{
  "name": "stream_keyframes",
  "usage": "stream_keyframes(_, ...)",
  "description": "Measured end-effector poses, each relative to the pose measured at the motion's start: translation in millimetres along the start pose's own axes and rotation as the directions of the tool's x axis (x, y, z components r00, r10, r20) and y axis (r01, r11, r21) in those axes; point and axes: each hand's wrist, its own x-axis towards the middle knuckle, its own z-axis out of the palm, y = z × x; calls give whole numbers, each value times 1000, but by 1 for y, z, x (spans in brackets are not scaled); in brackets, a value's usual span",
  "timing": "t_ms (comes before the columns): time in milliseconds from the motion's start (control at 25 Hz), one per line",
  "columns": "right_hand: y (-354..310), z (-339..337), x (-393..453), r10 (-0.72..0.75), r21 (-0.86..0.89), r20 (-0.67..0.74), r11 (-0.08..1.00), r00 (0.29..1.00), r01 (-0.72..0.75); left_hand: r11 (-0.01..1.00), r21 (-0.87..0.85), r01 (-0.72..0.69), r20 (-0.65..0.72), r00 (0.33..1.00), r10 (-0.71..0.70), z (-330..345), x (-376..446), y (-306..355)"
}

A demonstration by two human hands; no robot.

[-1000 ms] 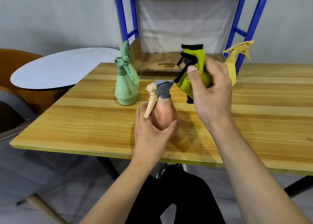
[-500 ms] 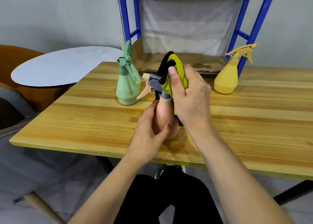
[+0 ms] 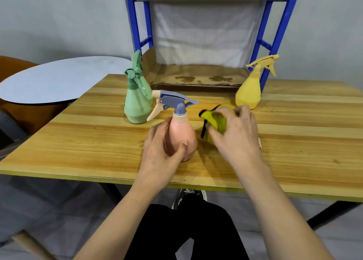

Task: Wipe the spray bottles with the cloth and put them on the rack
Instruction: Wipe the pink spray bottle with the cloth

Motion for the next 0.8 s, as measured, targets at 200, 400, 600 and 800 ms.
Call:
stream_keyframes(200, 18, 0, -12, -18, -104, 95, 994, 995, 28, 1000, 12, 1, -156, 988, 1, 1, -21, 10)
stream_keyframes(400, 47, -4, -4, -168, 12, 328, 985, 930, 173, 998, 27, 58, -157, 986, -54, 9, -24, 22)
stream_keyframes(600, 55, 9, -6, -18, -10, 160, 1000, 987, 20, 993, 109, 52, -123, 992, -39, 28, 12, 23)
stream_keyframes(800, 67, -1, 4, 56, -26, 187, 998, 981, -52, 980, 198, -5, -72, 997, 20, 50, 60, 19)
